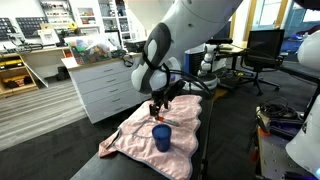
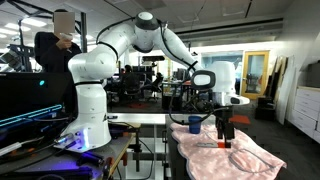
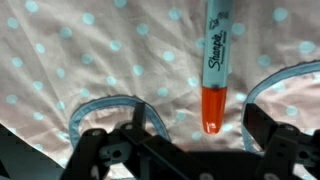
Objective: Put the marker inside the cup
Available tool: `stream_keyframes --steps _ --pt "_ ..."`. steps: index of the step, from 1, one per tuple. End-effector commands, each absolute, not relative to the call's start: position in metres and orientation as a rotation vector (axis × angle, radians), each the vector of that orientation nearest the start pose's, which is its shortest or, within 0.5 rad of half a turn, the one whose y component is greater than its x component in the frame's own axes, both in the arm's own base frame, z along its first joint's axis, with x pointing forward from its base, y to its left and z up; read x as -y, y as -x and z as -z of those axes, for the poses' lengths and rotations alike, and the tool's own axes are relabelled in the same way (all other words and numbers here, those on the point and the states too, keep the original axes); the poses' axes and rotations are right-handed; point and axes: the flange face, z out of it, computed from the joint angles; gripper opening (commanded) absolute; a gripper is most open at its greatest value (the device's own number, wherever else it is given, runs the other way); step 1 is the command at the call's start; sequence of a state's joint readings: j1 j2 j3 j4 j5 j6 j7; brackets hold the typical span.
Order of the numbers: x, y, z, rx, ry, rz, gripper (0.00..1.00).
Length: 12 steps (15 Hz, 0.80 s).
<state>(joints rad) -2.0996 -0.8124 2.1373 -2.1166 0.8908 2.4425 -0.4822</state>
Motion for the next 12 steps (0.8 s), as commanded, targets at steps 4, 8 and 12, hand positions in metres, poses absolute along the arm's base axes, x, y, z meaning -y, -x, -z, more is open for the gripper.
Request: stream_keyframes --steps 4,8,12 --pt "-0.009 -0.569 -0.195 -0.128 3.198 -0.013 1.00" --pt "-0.008 -0.567 -0.189 -0.137 3.166 -0.071 1.00" --pt "-0.007 -0.565 -0.183 -0.138 3.145 -0.105 0.80"
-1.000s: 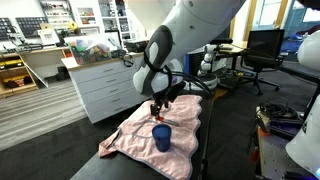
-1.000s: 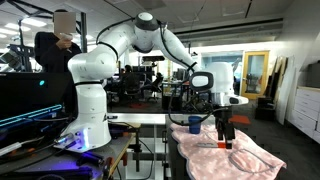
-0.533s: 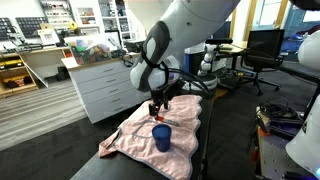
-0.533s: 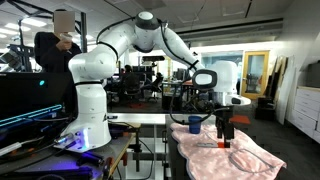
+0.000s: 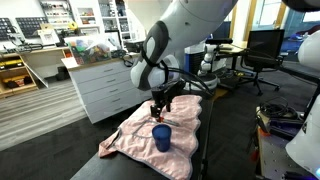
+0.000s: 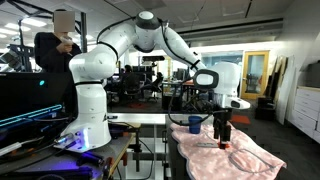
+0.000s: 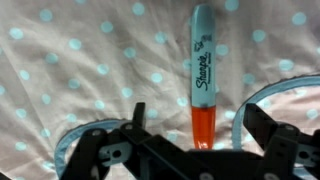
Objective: Put the marker inside the cup
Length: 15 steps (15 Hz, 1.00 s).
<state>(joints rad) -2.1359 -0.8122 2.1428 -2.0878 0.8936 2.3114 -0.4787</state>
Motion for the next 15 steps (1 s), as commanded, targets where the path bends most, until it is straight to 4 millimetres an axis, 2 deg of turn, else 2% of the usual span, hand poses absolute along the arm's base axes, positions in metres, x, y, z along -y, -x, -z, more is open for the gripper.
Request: stream_keyframes --steps 1,5,8,11,12,15 --pt "-0.0073 -0.5647 -0.1827 -0.135 3.142 -0.111 0.73" --pt "-0.0076 -0.5637 -0.1815 -0.131 3.128 -0.122 0.49" --pt "-0.0048 -0.5631 -0.1819 -0.139 3.111 -0.124 0.26" --pt "-0.0009 -0.5629 -0.1823 -0.151 3.098 -0.126 0.08" --pt "0.0003 -0.5628 -0.1824 -0.152 3.094 -0.127 0.04" --pt "0.0015 -0.5632 -0.1830 -0.157 3.087 -0.131 0.07"
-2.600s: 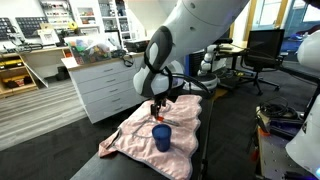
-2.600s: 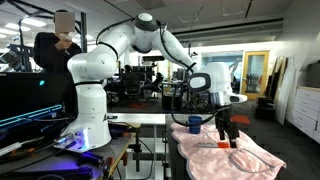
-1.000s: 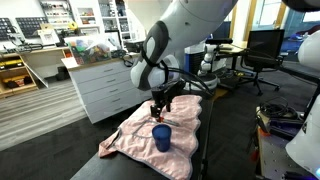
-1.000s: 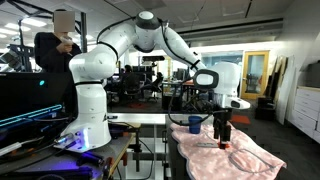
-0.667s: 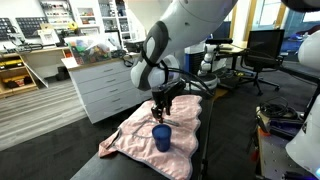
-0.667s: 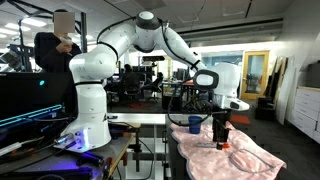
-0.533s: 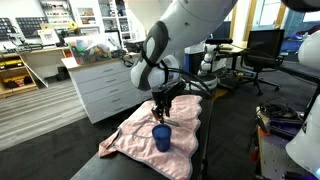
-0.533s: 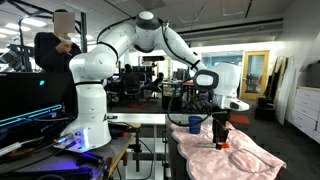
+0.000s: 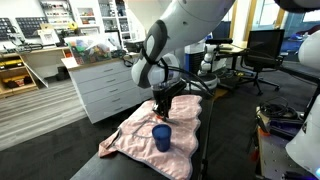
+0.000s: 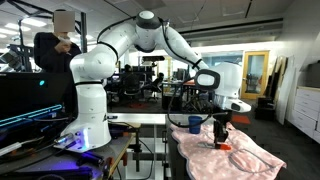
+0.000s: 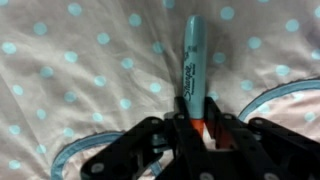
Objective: Put the marker inside the cup
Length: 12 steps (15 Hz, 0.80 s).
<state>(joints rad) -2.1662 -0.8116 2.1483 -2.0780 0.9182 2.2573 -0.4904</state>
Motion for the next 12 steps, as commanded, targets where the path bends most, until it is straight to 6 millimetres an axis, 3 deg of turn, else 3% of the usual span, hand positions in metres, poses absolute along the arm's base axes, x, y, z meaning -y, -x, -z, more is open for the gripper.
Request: stream_keyframes --steps 1,12 --pt "0.001 -0.563 -0.183 -0.157 3.087 -0.131 0.07" --pt "-0.016 -0.569 -0.212 -0.043 3.107 0.010 0.07"
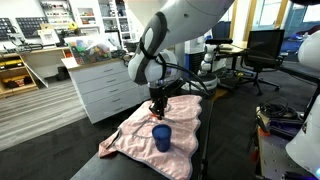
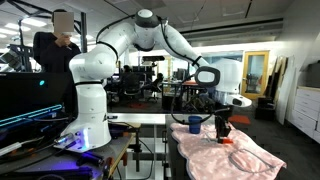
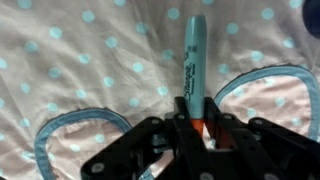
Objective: Put the marker inside the cup
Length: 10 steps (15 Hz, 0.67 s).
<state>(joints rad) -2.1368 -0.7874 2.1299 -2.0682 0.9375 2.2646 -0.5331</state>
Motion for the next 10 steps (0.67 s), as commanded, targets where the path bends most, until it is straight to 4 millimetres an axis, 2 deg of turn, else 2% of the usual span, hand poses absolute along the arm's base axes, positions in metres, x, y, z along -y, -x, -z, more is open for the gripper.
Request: stream_keyframes --steps 1,10 --pt "-0.016 -0.570 -0.216 -0.039 3.109 0.025 0.07" --pt "-0.019 -0.577 -0.254 -0.018 3.137 0.160 0.07"
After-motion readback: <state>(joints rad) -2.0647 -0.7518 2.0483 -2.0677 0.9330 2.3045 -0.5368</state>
